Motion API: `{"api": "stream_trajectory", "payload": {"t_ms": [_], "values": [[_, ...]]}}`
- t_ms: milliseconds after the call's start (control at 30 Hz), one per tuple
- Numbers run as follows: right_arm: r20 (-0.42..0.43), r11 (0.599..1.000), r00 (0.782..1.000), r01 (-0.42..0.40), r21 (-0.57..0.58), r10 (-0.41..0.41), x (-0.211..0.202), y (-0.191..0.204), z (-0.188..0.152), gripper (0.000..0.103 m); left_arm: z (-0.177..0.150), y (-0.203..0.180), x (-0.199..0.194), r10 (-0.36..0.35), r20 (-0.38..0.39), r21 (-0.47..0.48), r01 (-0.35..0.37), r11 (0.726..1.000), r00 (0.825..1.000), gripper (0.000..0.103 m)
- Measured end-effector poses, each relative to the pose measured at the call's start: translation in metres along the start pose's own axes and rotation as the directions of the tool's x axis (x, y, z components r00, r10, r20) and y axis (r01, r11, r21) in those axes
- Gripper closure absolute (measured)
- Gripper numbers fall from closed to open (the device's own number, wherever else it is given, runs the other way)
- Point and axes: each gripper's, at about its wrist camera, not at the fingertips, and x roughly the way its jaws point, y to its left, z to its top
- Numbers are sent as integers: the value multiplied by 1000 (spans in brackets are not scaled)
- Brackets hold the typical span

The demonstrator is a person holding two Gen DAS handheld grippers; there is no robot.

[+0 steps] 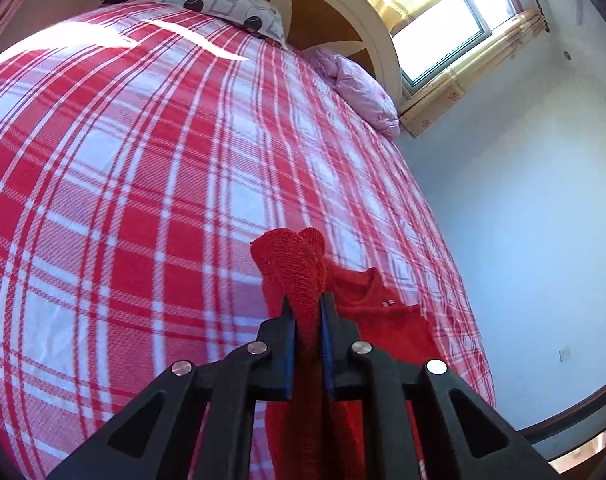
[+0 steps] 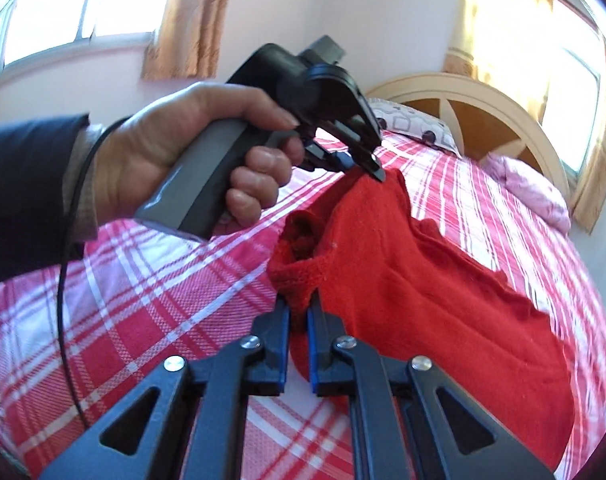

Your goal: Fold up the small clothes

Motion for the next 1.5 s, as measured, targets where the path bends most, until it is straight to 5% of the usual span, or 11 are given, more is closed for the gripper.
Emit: {"api": "stream_trajectory", "payload": {"t_ms": [667, 1333, 1500], "values": [[78, 928, 996, 12, 372, -44, -77, -115, -34, 94, -5, -136, 66, -72, -76, 162, 84, 983, 995, 93], [-17, 673, 1000, 8, 739, 7, -86, -208, -138, 94, -58, -201, 193, 6, -275, 273, 72, 959, 961, 93], [-13, 648, 1000, 5, 761, 8, -88, -212, -144, 94, -67, -209, 205, 43, -288, 307, 50, 950, 957, 92]]}}
